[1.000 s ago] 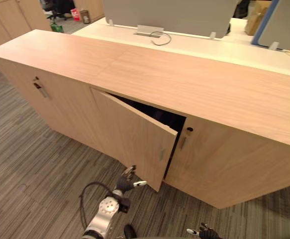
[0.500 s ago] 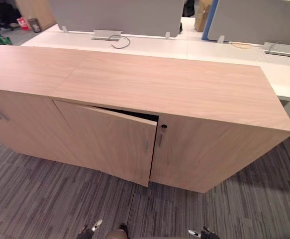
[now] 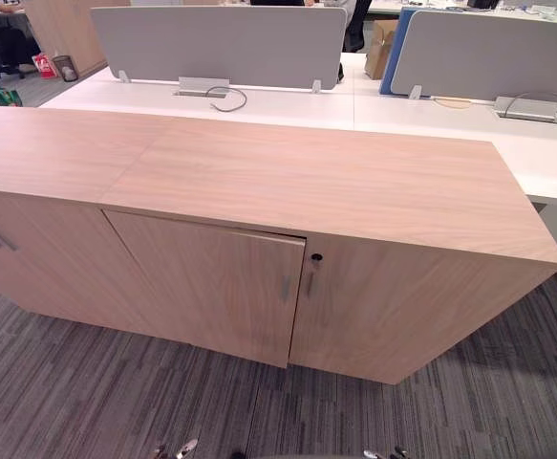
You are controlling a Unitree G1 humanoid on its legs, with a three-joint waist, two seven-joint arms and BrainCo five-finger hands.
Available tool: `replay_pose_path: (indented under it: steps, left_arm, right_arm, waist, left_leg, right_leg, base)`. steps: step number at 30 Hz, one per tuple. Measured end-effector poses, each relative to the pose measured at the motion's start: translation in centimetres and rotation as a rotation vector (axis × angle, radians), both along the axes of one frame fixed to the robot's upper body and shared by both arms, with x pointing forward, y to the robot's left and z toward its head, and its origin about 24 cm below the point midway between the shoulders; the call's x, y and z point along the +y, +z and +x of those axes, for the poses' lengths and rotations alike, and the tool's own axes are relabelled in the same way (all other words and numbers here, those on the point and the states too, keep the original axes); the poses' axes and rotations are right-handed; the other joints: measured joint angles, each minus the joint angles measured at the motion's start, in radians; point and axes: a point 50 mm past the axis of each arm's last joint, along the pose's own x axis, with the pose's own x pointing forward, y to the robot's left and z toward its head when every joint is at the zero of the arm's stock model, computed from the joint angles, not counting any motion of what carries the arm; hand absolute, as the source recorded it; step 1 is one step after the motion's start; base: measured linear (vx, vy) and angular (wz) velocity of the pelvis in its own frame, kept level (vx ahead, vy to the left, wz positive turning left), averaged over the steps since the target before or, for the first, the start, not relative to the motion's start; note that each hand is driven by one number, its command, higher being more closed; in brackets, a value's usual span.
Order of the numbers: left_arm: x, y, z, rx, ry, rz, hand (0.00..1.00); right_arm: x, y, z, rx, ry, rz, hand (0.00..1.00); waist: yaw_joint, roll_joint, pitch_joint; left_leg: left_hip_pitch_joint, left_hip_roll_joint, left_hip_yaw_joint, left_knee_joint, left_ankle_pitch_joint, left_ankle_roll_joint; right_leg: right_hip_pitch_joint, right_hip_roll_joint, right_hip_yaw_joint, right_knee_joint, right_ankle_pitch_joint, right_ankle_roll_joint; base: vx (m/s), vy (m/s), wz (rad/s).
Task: Walk over to the cabinet, pick up the folder, carry it to the office cabinet, place the folder inside the office cabinet, then close the office cabinet door
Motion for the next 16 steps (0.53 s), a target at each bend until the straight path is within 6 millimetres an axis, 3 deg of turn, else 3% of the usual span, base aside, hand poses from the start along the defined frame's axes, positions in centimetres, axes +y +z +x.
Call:
replay_pose_path:
  steps: [7,16]
  left_arm:
    - [-0.2,0.2,1.5,-0.01,-0.168,0.027,0.0]
    - [-0.2,0.2,1.7,-0.005,-0.197,0.033,0.0]
  right_arm:
    - [0.0,0.0,0.0,0.01,-0.005,-0.009,0.0]
    - [0.4,-0.1,1.1,0.0,-0.008,0.001,0.0]
  waist:
    - [-0.005,-0.004,-0.006]
    - [-0.008,-0.003,-0.006]
  left_leg:
    - [-0.017,-0.002,0.002,0.0,-0.002,-0.001]
    - [-0.019,-0.008,0.009,0.004,-0.004,-0.001]
  right_leg:
    - [-0.015,0.005,0.007,-0.017,0.005,-0.001]
    - [-0.012,0.006,0.008,-0.024,0.009,-0.001]
  base:
    - [-0.03,0.004,-0.03]
    - [0.0,0.0,0.0]
